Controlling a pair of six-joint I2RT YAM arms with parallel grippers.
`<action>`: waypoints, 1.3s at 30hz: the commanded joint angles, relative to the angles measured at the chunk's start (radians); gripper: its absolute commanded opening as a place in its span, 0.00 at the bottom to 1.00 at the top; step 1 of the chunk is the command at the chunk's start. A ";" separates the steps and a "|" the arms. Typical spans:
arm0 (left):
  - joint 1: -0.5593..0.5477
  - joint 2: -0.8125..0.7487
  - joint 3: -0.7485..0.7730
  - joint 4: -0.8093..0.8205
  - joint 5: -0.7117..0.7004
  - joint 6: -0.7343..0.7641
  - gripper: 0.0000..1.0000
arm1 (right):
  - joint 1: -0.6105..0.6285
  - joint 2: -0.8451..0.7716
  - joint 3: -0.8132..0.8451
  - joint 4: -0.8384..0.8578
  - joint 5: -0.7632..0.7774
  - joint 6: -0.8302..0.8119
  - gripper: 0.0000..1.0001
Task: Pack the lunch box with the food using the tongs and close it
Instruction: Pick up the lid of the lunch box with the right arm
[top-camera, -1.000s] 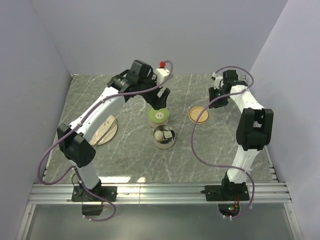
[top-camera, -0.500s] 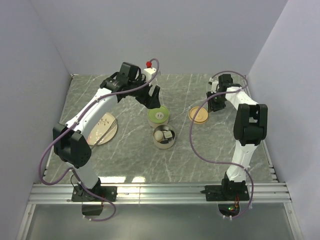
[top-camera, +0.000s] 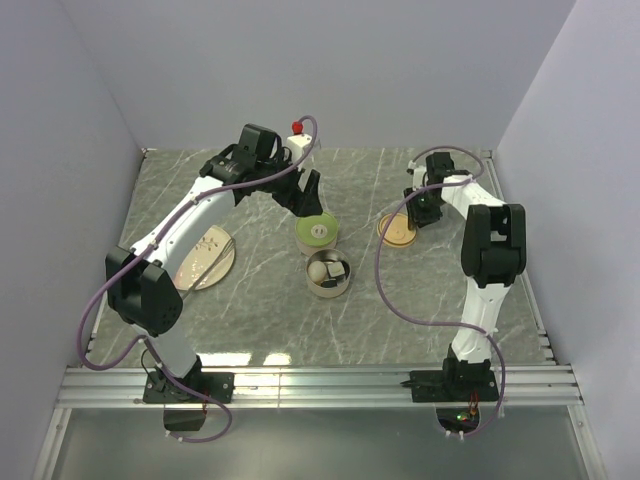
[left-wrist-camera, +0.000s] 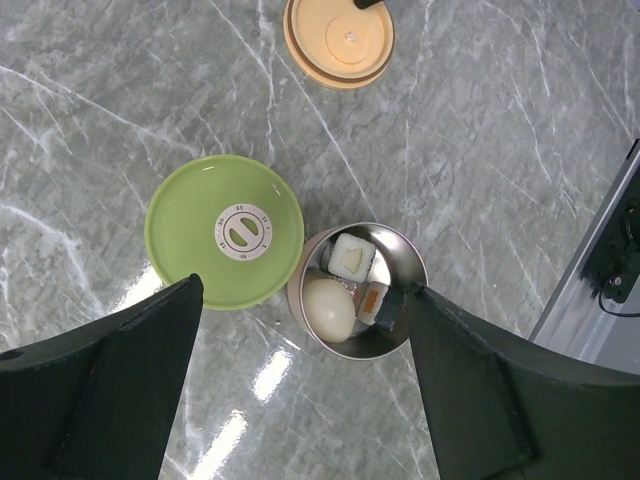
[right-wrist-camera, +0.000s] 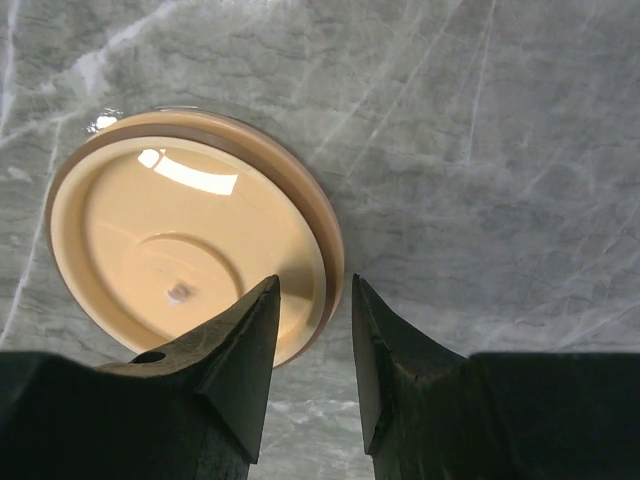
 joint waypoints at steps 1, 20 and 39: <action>0.002 -0.030 0.022 0.033 0.031 -0.009 0.88 | 0.006 -0.014 0.018 0.021 0.009 -0.001 0.42; 0.166 -0.257 -0.212 0.240 0.082 -0.119 0.99 | 0.017 -0.004 -0.011 0.038 0.038 -0.038 0.00; 0.248 -0.466 -0.443 0.758 0.496 -0.640 0.93 | -0.055 -0.398 -0.002 0.194 -0.564 0.286 0.00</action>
